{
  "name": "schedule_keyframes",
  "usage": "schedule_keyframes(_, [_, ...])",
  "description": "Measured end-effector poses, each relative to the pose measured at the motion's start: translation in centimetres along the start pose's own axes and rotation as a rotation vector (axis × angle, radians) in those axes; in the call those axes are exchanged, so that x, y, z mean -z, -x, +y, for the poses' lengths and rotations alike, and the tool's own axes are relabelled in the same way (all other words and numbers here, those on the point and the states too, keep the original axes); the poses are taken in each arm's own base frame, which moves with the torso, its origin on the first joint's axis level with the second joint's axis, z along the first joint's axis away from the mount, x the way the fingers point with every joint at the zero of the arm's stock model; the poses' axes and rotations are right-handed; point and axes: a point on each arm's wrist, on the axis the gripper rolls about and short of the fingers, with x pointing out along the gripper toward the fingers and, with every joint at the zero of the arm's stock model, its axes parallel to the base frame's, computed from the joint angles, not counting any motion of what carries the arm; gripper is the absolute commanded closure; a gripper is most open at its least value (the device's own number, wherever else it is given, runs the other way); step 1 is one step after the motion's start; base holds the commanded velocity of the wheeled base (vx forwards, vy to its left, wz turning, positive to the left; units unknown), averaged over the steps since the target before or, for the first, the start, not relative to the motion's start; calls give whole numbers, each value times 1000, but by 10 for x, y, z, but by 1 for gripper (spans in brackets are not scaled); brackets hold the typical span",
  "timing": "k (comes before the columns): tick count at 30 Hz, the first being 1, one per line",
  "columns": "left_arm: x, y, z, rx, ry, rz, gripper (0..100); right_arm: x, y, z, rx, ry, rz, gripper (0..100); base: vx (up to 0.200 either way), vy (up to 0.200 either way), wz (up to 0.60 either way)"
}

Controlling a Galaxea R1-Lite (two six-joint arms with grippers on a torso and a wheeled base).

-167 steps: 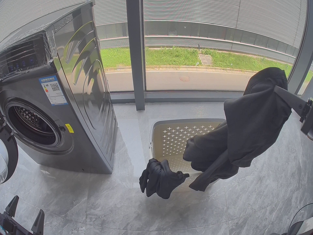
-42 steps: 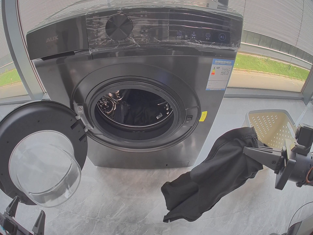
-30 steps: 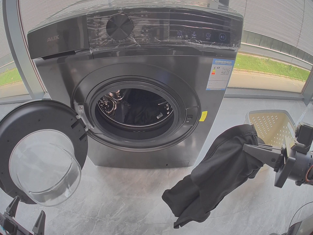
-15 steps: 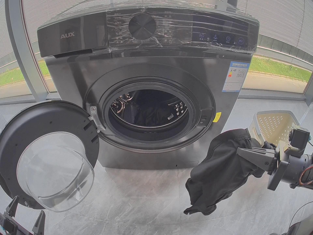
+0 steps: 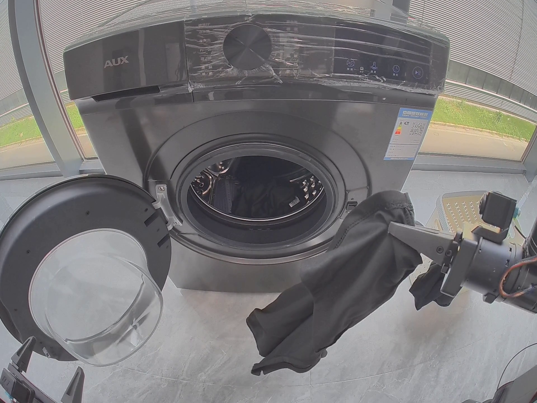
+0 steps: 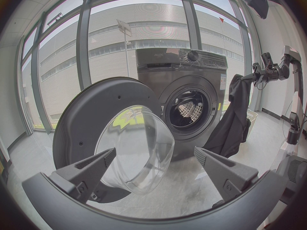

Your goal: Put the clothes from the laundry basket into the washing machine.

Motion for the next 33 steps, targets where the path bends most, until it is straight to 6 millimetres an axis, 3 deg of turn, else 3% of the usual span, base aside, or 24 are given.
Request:
schedule_keyframes(6, [0,0,0,5,-5,-2,0,4,-21,-5,33,4,-51,100,0,0,0])
schedule_keyframes(17, [-4,0,0,6,0,-28,0,29,-59,-11,60,59,-14,100,0,0,0])
schedule_keyframes(20, [-21,4,2,-2,0,-95,0,33,-66,-12,75,88,-1,100,0,0,0])
schedule_keyframes(26, [-75,10,6,78,5,-187,0,33,-80,-12,119,133,-21,100,0,0,0])
schedule_keyframes(33, [-103,-24,8,255,63,-81,0,31,-95,-5,156,130,-48,100,0,0,0])
